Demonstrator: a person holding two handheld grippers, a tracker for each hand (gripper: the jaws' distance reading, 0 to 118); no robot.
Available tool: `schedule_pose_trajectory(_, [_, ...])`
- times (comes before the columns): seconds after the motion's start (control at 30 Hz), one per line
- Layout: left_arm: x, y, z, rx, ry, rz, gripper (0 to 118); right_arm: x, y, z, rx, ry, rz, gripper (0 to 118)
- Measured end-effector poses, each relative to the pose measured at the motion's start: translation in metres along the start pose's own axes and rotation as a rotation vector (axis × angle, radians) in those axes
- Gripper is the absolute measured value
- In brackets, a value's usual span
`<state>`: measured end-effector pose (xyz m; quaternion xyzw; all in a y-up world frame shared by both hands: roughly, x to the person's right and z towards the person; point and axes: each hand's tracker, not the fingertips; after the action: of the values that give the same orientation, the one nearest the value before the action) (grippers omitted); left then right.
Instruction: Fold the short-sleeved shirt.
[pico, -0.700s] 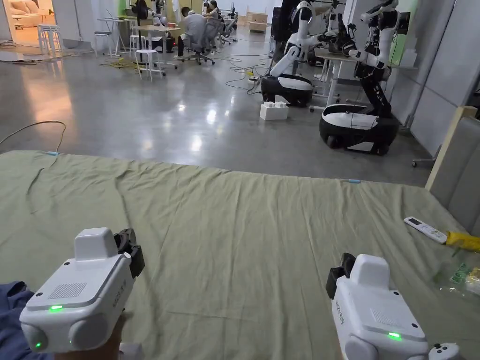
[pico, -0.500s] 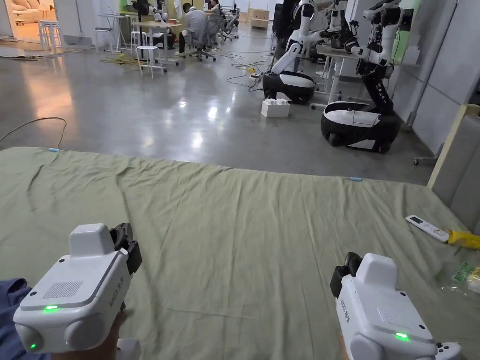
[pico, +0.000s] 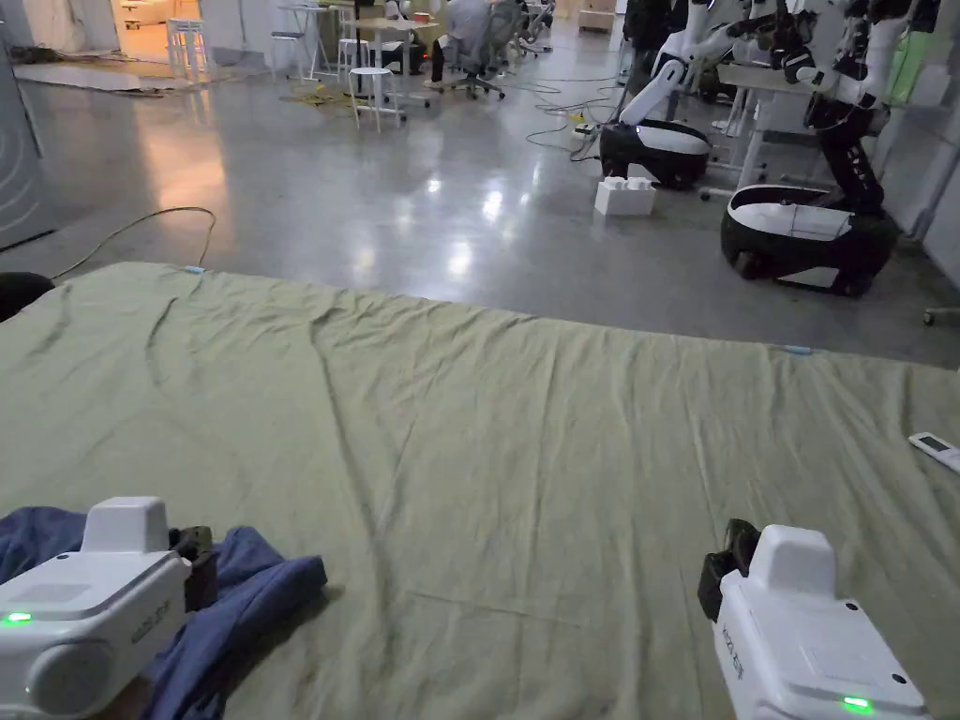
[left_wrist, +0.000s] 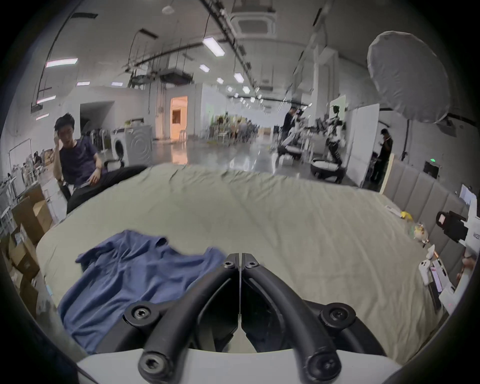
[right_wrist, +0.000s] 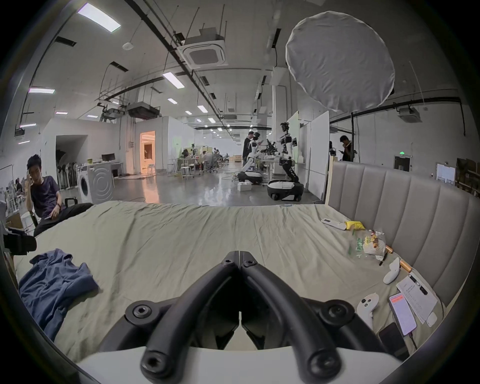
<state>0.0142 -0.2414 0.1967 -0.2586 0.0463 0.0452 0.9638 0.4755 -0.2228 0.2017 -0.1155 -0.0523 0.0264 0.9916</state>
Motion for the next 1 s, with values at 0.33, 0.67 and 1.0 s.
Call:
schedule_pose_trajectory(0.33, [-0.123, -0.035, -0.039, -0.298, 0.114, -0.006, 36, -0.029, -0.012, -0.009, -0.041, 0.061, 0.046, 0])
schedule_pose_trajectory(0.67, [-0.160, -0.079, -0.099, -0.514, 0.174, 0.006, 91, -0.049, -0.022, -0.008, -0.082, 0.097, 0.085, 0])
schedule_pose_trajectory(1.0, [-0.130, -0.102, -0.083, -0.393, 0.179, -0.163, 8, -0.062, -0.029, -0.007, -0.111, 0.117, 0.119, 0])
